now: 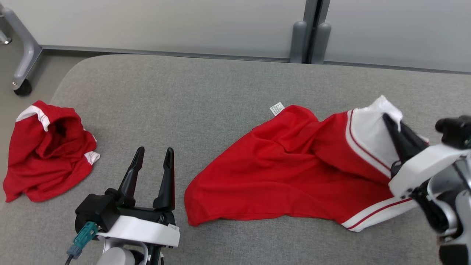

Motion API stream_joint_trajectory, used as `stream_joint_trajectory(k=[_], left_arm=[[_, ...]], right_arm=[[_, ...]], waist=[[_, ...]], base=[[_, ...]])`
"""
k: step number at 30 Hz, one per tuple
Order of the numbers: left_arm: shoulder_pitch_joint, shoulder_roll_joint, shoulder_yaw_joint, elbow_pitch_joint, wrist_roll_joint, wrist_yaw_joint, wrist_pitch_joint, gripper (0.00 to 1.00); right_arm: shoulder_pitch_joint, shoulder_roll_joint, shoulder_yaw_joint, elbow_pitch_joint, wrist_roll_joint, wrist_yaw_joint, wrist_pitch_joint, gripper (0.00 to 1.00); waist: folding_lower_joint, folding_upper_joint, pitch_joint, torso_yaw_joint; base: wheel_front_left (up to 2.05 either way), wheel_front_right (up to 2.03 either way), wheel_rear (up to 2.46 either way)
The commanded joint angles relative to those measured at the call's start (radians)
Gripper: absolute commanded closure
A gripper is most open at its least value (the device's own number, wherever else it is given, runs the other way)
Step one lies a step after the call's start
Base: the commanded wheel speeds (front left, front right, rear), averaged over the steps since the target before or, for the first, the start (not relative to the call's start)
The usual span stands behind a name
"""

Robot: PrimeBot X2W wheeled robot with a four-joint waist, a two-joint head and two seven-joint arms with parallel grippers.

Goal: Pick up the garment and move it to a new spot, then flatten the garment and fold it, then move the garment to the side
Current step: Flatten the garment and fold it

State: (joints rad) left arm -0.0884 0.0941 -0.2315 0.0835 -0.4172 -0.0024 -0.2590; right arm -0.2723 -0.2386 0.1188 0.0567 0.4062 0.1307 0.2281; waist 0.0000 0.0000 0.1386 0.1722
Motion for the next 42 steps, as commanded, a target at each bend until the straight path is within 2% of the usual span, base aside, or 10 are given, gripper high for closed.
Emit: stream_joint_trajectory(k=[1, 6, 11, 15, 20, 21, 22, 27, 34, 42], left_arm=[[-0.022, 0.001, -0.003, 0.000, -0.004, -0.005, -0.005, 0.00], [-0.057, -0.015, -0.018, 0.007, -0.010, -0.011, -0.006, 0.00], [-0.086, -0.028, -0.025, 0.015, -0.013, -0.018, -0.007, 0.00], [-0.103, -0.033, -0.018, 0.010, -0.007, -0.024, -0.007, 0.00], [-0.128, -0.038, -0.018, 0.012, 0.007, -0.032, -0.007, 0.00], [-0.133, -0.038, -0.018, 0.014, 0.008, -0.036, -0.007, 0.00], [-0.137, -0.038, -0.020, 0.017, 0.010, -0.038, -0.007, 0.00], [-0.149, -0.039, -0.023, 0.028, 0.016, -0.040, -0.007, 0.00], [-0.100, -0.039, -0.005, 0.055, 0.030, -0.047, -0.007, 0.00], [-0.038, -0.018, 0.015, 0.052, 0.035, -0.034, -0.007, 0.00]], right_arm=[[-0.050, -0.034, -0.012, 0.019, 0.015, 0.000, 0.017, 1.00], [-0.195, -0.138, -0.055, 0.144, 0.061, 0.000, 0.074, 1.00], [-0.320, -0.205, -0.105, 0.293, 0.089, 0.000, 0.070, 1.00], [-0.430, -0.233, -0.095, 0.407, 0.096, 0.000, 0.020, 1.00], [-0.574, -0.242, -0.027, 0.543, 0.095, 0.000, -0.132, 1.00], [-0.592, -0.244, -0.001, 0.571, 0.091, 0.000, -0.154, 0.46], [-0.611, -0.249, 0.024, 0.602, 0.090, 0.000, -0.172, 0.00], [-0.657, -0.252, 0.090, 0.698, 0.096, 0.000, -0.287, 0.00], [-0.556, -0.216, 0.175, 0.743, 0.171, 0.000, -0.436, 0.00], [-0.319, -0.197, 0.208, 0.672, 0.298, 0.000, -0.396, 0.00]], waist=[[0.0000, 0.0000, 0.035, 0.028], [0.0000, 0.0000, 0.106, 0.086], [0.0000, 0.0000, 0.167, 0.131], [0.0000, 0.0000, 0.200, 0.143], [0.0000, 0.0000, 0.234, 0.136], [0.0000, 0.0000, 0.239, 0.134], [0.0000, 0.0000, 0.242, 0.132], [0.0000, 0.0000, 0.230, 0.118], [0.0000, 0.0000, 0.109, 0.050], [0.0000, 0.0000, -0.009, -0.045]], base=[[0.00, 0.00, 0.00], [0.00, 0.00, 0.00], [0.00, 0.00, 0.00], [0.00, 0.00, 0.00], [0.00, 0.00, 0.00], [0.00, 0.00, 0.00], [0.00, 0.00, 0.00], [0.00, 0.00, 0.00], [0.00, 0.00, 0.00], [0.00, 0.00, 0.00]])
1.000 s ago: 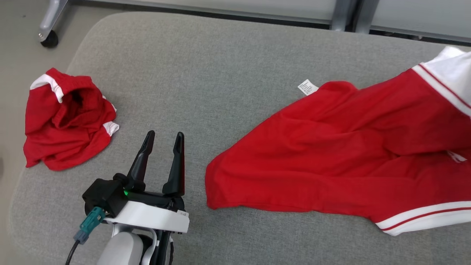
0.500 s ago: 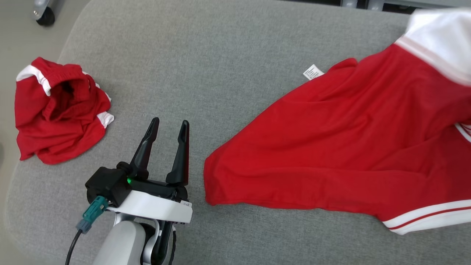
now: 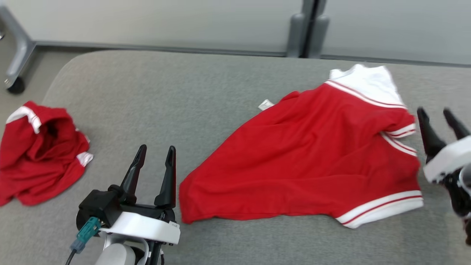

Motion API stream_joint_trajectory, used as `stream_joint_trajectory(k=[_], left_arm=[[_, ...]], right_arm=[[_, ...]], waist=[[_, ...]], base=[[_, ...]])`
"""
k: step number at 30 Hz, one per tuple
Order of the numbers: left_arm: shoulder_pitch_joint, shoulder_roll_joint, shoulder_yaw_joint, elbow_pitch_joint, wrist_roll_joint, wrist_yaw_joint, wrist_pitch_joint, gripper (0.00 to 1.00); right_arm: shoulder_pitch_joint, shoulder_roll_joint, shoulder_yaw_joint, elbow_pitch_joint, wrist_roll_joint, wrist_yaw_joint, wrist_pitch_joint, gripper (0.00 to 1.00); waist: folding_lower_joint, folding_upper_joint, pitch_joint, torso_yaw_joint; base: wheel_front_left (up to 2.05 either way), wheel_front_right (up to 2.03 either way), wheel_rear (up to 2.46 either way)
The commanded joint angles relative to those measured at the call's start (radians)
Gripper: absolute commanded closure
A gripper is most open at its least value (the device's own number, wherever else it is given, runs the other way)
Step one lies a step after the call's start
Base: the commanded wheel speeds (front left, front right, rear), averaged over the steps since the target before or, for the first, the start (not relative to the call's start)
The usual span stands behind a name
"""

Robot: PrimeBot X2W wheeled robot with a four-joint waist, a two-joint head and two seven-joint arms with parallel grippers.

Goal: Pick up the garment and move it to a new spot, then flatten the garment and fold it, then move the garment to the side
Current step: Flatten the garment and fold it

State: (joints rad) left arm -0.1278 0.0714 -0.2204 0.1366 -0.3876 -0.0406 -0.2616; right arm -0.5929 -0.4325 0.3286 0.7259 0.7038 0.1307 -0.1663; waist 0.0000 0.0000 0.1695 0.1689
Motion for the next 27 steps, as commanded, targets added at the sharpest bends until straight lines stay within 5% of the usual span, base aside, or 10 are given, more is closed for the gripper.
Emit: stream_joint_trajectory(k=[1, 19, 20, 22, 27], left_arm=[[0.008, 0.005, 0.004, -0.006, 0.004, 0.005, -0.003, 0.00], [0.025, 0.023, -0.005, -0.045, -0.008, 0.023, 0.019, 0.00], [0.025, 0.024, -0.005, -0.045, -0.009, 0.023, 0.019, 0.00], [0.024, 0.024, -0.007, -0.045, -0.011, 0.023, 0.019, 0.00], [0.026, 0.023, -0.010, -0.042, -0.015, 0.024, 0.017, 0.00]], right_arm=[[0.031, 0.000, -0.005, -0.009, 0.022, 0.000, 0.013, 0.00], [0.296, 0.106, -0.010, -0.070, 0.276, 0.000, 0.331, 0.01], [0.297, 0.108, -0.012, -0.071, 0.275, 0.000, 0.331, 0.51], [0.291, 0.112, -0.019, -0.078, 0.269, 0.000, 0.316, 1.00], [0.276, 0.103, -0.039, -0.114, 0.255, 0.000, 0.284, 1.00]], waist=[[0.0000, 0.0000, -0.045, -0.051], [0.0000, 0.0000, -0.056, -0.069], [0.0000, 0.0000, -0.055, -0.065], [0.0000, 0.0000, -0.055, -0.058], [0.0000, 0.0000, -0.057, -0.043]], base=[[0.00, 0.00, 0.00], [0.00, 0.00, 0.00], [0.00, 0.00, 0.00], [0.00, 0.00, 0.00], [0.00, 0.00, 0.00]])
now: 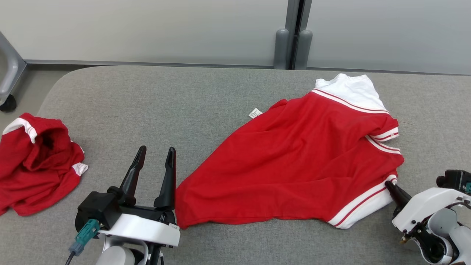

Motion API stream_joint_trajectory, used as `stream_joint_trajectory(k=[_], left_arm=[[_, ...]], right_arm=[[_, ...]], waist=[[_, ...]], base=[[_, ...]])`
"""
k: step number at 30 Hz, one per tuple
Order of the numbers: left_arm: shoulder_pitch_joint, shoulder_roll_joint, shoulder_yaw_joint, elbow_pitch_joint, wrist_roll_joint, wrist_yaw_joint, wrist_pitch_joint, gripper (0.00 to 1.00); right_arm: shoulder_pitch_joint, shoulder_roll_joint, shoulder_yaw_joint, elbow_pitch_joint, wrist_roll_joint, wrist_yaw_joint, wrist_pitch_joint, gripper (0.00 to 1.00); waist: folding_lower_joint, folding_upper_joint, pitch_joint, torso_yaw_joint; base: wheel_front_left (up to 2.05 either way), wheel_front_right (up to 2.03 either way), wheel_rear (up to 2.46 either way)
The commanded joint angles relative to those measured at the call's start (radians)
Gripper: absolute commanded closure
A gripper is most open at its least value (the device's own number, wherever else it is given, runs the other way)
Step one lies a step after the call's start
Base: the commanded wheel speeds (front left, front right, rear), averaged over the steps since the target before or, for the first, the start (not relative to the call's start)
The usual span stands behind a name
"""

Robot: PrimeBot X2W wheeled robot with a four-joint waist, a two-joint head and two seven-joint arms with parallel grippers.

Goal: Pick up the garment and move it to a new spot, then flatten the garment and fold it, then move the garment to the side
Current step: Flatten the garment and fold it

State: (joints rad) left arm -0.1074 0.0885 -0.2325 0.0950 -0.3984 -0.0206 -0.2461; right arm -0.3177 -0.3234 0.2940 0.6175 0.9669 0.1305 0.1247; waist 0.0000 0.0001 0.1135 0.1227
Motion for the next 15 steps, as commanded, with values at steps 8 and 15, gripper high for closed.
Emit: stream_joint_trajectory(k=[8, 15], left_arm=[[0.012, 0.000, -0.005, 0.008, -0.014, 0.006, -0.005, 0.00], [-0.007, -0.011, -0.018, 0.024, -0.023, 0.005, -0.011, 0.00]], right_arm=[[-0.037, 0.010, 0.006, -0.211, 0.002, 0.001, 0.019, 1.00], [-0.137, 0.082, 0.052, -0.266, -0.025, 0.001, 0.099, 1.00]], waist=[[0.0000, -0.0001, -0.003, 0.045], [0.0000, -0.0001, 0.029, 0.111]], base=[[0.00, 0.00, 0.00], [0.00, 0.00, 0.00]])
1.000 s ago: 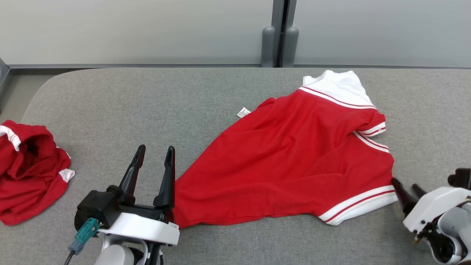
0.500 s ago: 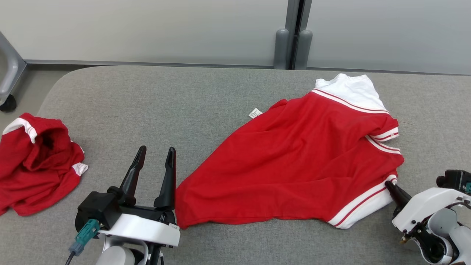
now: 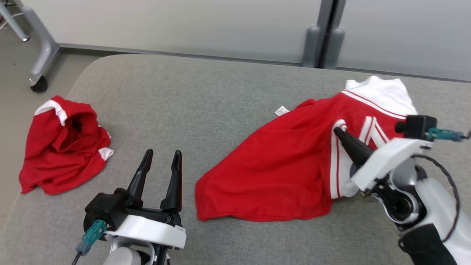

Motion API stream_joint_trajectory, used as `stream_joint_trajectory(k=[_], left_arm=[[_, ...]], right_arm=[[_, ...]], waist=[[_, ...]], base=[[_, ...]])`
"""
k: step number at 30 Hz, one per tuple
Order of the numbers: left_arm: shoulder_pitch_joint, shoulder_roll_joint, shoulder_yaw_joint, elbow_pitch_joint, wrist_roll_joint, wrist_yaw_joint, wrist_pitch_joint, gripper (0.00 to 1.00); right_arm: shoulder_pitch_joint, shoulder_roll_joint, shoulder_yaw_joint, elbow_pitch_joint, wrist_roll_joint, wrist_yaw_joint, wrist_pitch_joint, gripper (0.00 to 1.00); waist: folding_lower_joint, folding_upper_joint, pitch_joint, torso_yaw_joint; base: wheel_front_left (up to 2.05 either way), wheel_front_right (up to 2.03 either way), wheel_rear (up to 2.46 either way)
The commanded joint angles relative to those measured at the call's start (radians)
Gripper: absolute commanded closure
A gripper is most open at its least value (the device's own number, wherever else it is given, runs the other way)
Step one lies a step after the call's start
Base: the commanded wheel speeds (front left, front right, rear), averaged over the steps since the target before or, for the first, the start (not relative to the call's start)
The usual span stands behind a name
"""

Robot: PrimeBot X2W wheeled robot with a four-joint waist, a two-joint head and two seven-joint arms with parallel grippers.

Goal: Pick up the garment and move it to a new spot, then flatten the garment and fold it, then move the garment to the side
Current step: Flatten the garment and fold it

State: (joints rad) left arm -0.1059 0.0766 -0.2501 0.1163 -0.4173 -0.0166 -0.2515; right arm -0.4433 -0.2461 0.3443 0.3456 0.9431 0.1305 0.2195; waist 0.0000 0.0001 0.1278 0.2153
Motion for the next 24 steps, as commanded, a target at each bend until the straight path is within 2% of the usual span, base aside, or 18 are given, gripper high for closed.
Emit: stream_joint_trajectory(k=[1, 9, 10, 11, 12, 15, 18, 24], left_arm=[[-0.013, -0.001, -0.003, 0.005, -0.005, -0.001, -0.007, 0.00], [-0.047, -0.009, -0.008, 0.026, -0.013, -0.009, -0.012, 0.00], [-0.051, -0.009, -0.006, 0.027, -0.013, -0.010, -0.012, 0.00], [-0.055, -0.010, -0.005, 0.030, -0.012, -0.012, -0.012, 0.00], [-0.057, -0.011, -0.007, 0.033, -0.010, -0.012, -0.013, 0.00], [-0.064, -0.011, -0.006, 0.042, -0.005, -0.011, -0.014, 0.00], [-0.066, -0.010, -0.001, 0.048, 0.000, -0.014, -0.014, 0.00], [-0.037, -0.006, 0.008, 0.043, 0.006, -0.008, -0.014, 0.00]], right_arm=[[-0.033, 0.015, 0.005, 0.024, -0.013, 0.001, 0.009, 1.00], [-0.216, 0.119, 0.051, 0.226, -0.065, 0.001, -0.014, 1.00], [-0.234, 0.129, 0.066, 0.246, -0.061, 0.001, -0.018, 0.88], [-0.251, 0.140, 0.085, 0.262, -0.051, 0.001, -0.021, 0.53], [-0.264, 0.147, 0.104, 0.275, -0.044, 0.001, -0.026, 0.00], [-0.288, 0.158, 0.155, 0.285, -0.020, 0.001, -0.069, 0.00], [-0.275, 0.140, 0.191, 0.259, -0.003, 0.001, -0.148, 0.00], [-0.195, 0.042, 0.225, 0.192, 0.012, 0.001, -0.292, 0.00]], waist=[[0.0000, -0.0001, 0.021, 0.028], [0.0000, -0.0001, 0.070, 0.069], [0.0000, -0.0001, 0.075, 0.068], [0.0000, -0.0001, 0.079, 0.066], [0.0000, -0.0001, 0.081, 0.063], [0.0000, -0.0001, 0.077, 0.049], [0.0000, -0.0001, 0.059, 0.030], [0.0000, -0.0001, 0.012, -0.014]], base=[[0.00, 0.00, 0.00], [0.00, 0.00, 0.00], [0.00, 0.00, 0.00], [0.00, 0.00, 0.00], [0.00, 0.00, 0.00], [0.00, 0.00, 0.00], [0.00, 0.00, 0.00], [0.00, 0.00, 0.00]])
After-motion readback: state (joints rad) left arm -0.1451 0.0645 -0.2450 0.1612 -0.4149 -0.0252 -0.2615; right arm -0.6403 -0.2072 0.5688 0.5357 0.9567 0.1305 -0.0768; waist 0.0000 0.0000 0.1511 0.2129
